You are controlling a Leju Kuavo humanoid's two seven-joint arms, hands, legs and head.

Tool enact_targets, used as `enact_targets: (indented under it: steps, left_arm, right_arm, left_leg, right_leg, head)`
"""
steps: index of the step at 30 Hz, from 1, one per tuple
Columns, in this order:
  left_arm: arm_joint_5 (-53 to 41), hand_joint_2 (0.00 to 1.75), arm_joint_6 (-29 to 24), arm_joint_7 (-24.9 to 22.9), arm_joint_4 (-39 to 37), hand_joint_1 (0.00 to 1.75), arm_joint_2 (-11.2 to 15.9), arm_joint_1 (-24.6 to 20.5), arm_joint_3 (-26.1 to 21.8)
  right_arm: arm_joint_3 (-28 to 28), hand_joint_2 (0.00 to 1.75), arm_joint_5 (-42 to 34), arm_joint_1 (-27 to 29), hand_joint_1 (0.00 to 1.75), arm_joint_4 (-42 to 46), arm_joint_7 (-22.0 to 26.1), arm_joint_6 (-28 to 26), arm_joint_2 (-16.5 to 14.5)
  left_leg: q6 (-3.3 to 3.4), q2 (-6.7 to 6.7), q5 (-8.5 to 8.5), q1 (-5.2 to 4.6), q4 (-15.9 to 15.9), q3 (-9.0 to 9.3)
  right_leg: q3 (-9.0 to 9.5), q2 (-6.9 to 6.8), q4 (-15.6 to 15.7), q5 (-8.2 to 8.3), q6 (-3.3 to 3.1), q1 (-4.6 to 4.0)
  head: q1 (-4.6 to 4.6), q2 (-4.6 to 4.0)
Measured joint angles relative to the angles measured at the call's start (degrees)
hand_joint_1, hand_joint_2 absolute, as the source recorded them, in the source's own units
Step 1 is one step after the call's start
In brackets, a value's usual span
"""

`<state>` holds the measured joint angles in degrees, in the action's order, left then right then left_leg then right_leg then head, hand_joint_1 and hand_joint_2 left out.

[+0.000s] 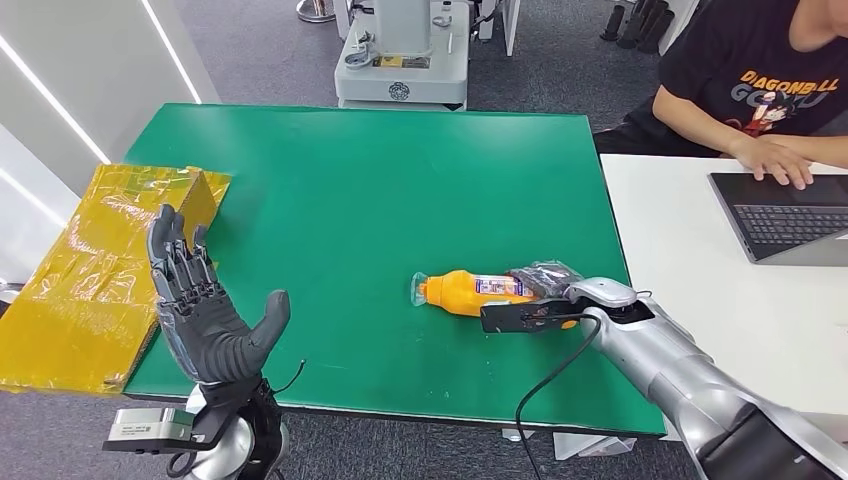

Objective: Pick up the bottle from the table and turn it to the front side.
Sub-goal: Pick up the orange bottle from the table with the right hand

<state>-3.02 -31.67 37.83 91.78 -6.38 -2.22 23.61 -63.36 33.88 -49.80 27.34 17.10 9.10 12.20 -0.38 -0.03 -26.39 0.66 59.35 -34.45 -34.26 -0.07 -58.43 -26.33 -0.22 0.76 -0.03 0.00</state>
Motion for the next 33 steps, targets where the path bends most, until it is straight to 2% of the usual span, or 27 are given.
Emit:
enact_targets:
  steps: [5, 10, 15, 22, 26, 29, 33]
  left_arm:
    - [-0.40, 1.75, 1.03, 0.00, 0.00, 0.00, -0.01, 0.07, 0.00]
    - [-1.12, 1.75, 1.79, 0.00, -0.32, 0.00, -0.05, 0.03, 0.00]
    - [-1.53, 1.75, 7.85, -0.08, -3.76, 0.00, -0.96, -0.39, 0.00]
    - [-1.45, 1.75, 12.10, -0.92, -7.63, 0.00, -2.05, -1.72, 0.08]
    - [1.64, 1.75, 17.85, -4.48, -10.96, 0.00, -2.64, -4.82, 0.18]
    - [5.02, 1.75, 21.45, -7.21, -14.71, 0.00, -2.87, -7.81, 0.20]
    - [6.80, 1.75, 22.85, -7.86, -18.26, 0.00, -2.94, -10.05, 0.20]
  right_arm:
    - [1.66, 1.75, -1.72, 3.54, 1.75, 2.32, 0.46, -9.75, 0.21]
    - [6.37, 1.75, -3.97, 8.91, 1.75, 6.06, 0.90, -23.10, -0.58]
    - [13.43, 1.75, -5.45, 13.91, 1.75, 9.66, 4.73, -34.92, -2.39]
    - [20.02, 1.75, -7.14, 17.87, 1.75, 12.98, 9.02, -41.16, -3.74]
    - [23.63, 1.75, -8.18, 20.49, 1.75, 16.51, 11.05, -44.71, -4.79]
    - [24.55, 1.75, -7.97, 21.60, 1.75, 19.60, 12.68, -46.64, -5.39]
    - [24.86, 1.75, -7.60, 22.12, 1.75, 22.33, 13.59, -47.51, -5.82]
  left_leg:
    - [0.00, -0.03, 0.00, 0.00, 0.00, -0.03]
    - [0.00, -0.04, -0.01, 0.00, -0.01, -0.07]
    - [0.00, -0.05, -0.01, 0.00, -0.04, -0.11]
    - [0.00, -0.05, -0.01, -0.01, -0.03, -0.11]
    - [0.00, -0.05, -0.01, -0.01, -0.02, -0.12]
    - [0.00, -0.02, 0.00, -0.01, -0.02, -0.09]
    - [-0.01, 0.00, 0.00, 0.00, -0.03, -0.09]
  right_leg:
    - [0.01, -0.02, -0.01, 0.00, 0.00, 0.00]
    - [-0.03, -0.03, 0.00, -0.02, 0.00, 0.00]
    - [-0.07, -0.05, 0.00, -0.04, -0.01, 0.00]
    - [-0.07, -0.06, 0.01, -0.03, 0.00, 0.00]
    - [-0.07, -0.06, 0.00, -0.02, 0.00, 0.01]
    - [-0.08, -0.02, -0.01, -0.02, -0.01, 0.00]
    - [-0.08, 0.00, -0.03, -0.02, -0.01, 0.00]
  head:
    - [0.02, 0.00]
    - [0.02, 0.00]
    - [0.01, 0.00]
    - [0.01, 0.00]
    - [-0.01, 0.00]
    - [0.00, 0.00]
    - [0.00, 0.00]
